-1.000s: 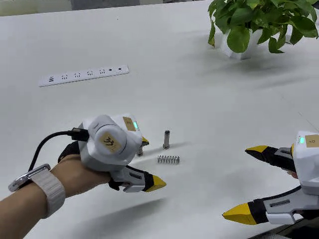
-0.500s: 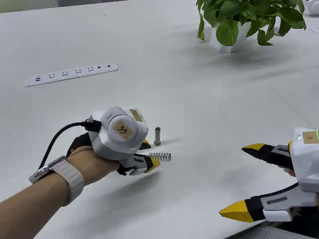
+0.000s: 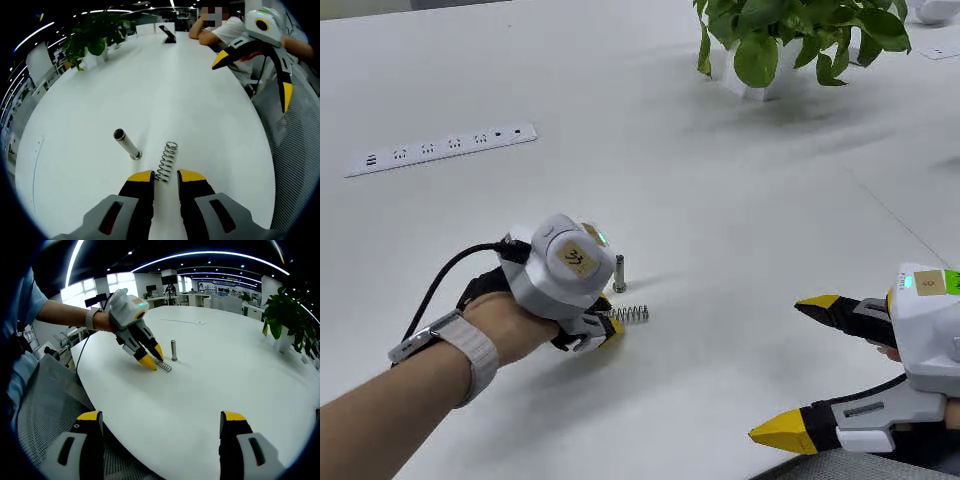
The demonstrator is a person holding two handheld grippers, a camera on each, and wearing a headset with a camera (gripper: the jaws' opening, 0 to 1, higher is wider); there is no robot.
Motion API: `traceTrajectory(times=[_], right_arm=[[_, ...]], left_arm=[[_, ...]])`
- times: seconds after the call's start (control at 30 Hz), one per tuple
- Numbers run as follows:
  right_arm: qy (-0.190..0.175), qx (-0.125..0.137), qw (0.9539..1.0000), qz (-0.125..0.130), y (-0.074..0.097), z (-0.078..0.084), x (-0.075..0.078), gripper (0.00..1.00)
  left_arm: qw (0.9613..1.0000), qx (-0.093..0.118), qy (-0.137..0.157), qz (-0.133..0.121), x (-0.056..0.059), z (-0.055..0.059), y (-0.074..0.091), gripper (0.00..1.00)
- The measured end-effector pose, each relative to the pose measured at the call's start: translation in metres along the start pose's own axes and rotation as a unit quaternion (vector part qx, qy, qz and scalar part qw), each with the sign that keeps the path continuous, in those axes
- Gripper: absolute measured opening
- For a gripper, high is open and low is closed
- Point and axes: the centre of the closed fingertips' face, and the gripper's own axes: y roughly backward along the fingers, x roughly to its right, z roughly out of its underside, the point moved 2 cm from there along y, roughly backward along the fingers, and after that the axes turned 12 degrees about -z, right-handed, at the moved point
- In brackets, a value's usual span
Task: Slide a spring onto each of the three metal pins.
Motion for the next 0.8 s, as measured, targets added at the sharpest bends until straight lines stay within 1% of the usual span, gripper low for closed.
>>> traceTrajectory(times=[0.07, 0.13, 0.17, 0.23, 0.33, 0.47, 0.53, 0.6, 0.63, 0.8], right_arm=[[-0.001, 0.001, 1.0000, 0.001, 0.0007, 0.0003, 0.0005, 0.98], [-0.001, 0.000, 1.0000, 0.002, 0.0011, 0.0011, 0.0009, 0.98], [0.000, 0.000, 1.0000, 0.002, 0.0011, 0.0012, 0.0009, 0.98], [0.000, 0.001, 1.0000, 0.001, 0.0011, 0.0007, 0.0010, 0.98], [0.000, 0.003, 1.0000, 0.000, 0.0004, -0.0008, 0.0004, 0.98], [0.002, 0.003, 1.0000, -0.003, -0.0013, -0.0022, 0.0006, 0.98], [0.002, 0.005, 1.0000, -0.003, -0.0018, -0.0032, 0.0006, 0.98], [0.002, 0.006, 1.0000, -0.004, -0.0023, -0.0038, 0.0001, 0.98], [0.003, 0.005, 1.0000, -0.005, -0.0027, -0.0040, -0.0003, 0.98], [0.004, 0.003, 0.9999, -0.010, -0.0050, -0.0037, -0.0030, 0.98]], left_arm=[[1.0000, 0.000, 0.002, -0.001, -0.0001, -0.0002, -0.0002, 0.17], [0.9999, -0.003, 0.012, -0.004, -0.0020, 0.0002, -0.0009, 0.16], [0.9999, -0.003, 0.012, -0.003, -0.0031, 0.0001, -0.0017, 0.16], [1.0000, -0.002, 0.008, -0.002, -0.0037, -0.0001, -0.0021, 0.16], [0.9999, -0.007, 0.007, -0.002, -0.0034, -0.0005, -0.0021, 0.16], [0.9998, -0.021, -0.004, 0.002, -0.0019, -0.0002, -0.0012, 0.14], [0.9997, -0.025, -0.004, 0.003, -0.0023, 0.0001, -0.0015, 0.14], [0.9997, -0.025, -0.002, 0.004, -0.0021, -0.0001, -0.0010, 0.14], [0.9997, -0.025, -0.005, 0.002, -0.0021, -0.0001, -0.0002, 0.12], [0.9996, -0.024, -0.014, -0.005, 0.0011, 0.0002, 0.0014, 0.11]])
